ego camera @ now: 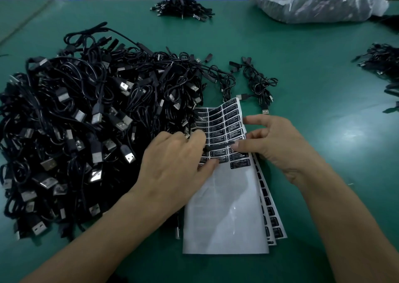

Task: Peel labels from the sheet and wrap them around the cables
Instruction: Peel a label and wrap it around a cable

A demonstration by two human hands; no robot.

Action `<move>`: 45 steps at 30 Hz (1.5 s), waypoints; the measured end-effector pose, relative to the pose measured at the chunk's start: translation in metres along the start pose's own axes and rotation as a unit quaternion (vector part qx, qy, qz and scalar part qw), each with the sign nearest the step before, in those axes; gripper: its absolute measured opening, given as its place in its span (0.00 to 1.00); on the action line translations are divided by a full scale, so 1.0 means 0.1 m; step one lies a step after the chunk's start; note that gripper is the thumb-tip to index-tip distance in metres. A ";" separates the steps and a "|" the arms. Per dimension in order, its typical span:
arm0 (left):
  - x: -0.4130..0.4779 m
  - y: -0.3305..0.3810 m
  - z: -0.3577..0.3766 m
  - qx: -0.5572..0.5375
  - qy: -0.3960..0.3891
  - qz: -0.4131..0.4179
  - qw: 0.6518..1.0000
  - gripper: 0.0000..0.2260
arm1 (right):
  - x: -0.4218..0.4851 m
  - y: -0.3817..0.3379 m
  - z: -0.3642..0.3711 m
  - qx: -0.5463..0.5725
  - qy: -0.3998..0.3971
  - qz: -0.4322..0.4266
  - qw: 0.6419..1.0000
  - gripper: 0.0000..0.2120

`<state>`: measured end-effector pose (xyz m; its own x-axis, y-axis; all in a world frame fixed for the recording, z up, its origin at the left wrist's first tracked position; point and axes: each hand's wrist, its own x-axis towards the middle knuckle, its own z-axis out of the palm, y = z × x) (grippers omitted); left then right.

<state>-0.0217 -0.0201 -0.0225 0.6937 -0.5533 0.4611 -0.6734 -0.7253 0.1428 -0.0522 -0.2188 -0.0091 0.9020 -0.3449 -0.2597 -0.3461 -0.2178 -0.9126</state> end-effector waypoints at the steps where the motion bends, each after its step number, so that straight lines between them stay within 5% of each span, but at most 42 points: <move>1: -0.01 0.00 0.00 -0.010 0.002 -0.003 1.000 0.21 | 0.00 0.00 0.00 -0.011 -0.002 -0.003 1.000 0.28; 4: -0.01 -0.02 -0.01 -0.049 -0.002 -0.027 0.998 0.20 | 0.00 -0.01 -0.03 -0.054 -0.027 -0.014 0.998 0.11; 10: 0.01 -0.01 0.00 -0.066 -0.025 -0.065 0.995 0.19 | -0.12 -0.07 -0.26 -0.049 -0.245 -0.005 0.968 0.16; 15: 0.04 0.01 -0.06 -0.145 -0.025 -0.111 0.983 0.23 | -0.10 -0.11 -0.22 0.076 -0.189 -0.032 0.978 0.19; 22: 0.03 0.13 -0.09 -0.169 -0.028 -0.109 0.979 0.26 | -0.15 0.00 -0.18 0.194 -0.160 0.051 0.967 0.28; 26: 0.03 0.11 -0.11 -0.136 0.005 -0.097 0.986 0.25 | -0.18 0.06 -0.16 0.230 -0.132 0.050 0.963 0.17; 28: 0.04 0.06 -0.10 -0.090 0.002 -0.075 0.993 0.24 | -0.18 0.06 -0.20 0.193 -0.083 0.048 0.977 0.09; 33: 0.00 -0.01 -0.04 -0.011 -0.033 -0.024 0.999 0.19 | -0.24 0.02 -0.39 0.075 0.095 0.012 0.993 0.09; 36: 0.02 0.00 -0.05 0.005 -0.055 -0.021 0.998 0.14 | -0.24 -0.03 -0.44 0.142 0.178 -0.050 0.972 0.10; 42: 0.05 -0.02 -0.13 -0.131 -0.025 -0.075 0.988 0.08 | -0.15 -0.06 -0.17 0.344 0.070 -0.036 0.936 0.09; 45: 0.09 -0.05 -0.20 -0.349 0.071 -0.156 0.921 0.09 | -0.12 -0.02 -0.01 0.302 -0.012 0.008 0.953 0.09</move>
<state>-0.0172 -0.0132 -0.0011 0.8744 -0.2669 0.4051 -0.4813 -0.3719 0.7938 -0.0628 -0.2154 -0.0032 0.9057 -0.3218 -0.2759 -0.1546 0.3553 -0.9219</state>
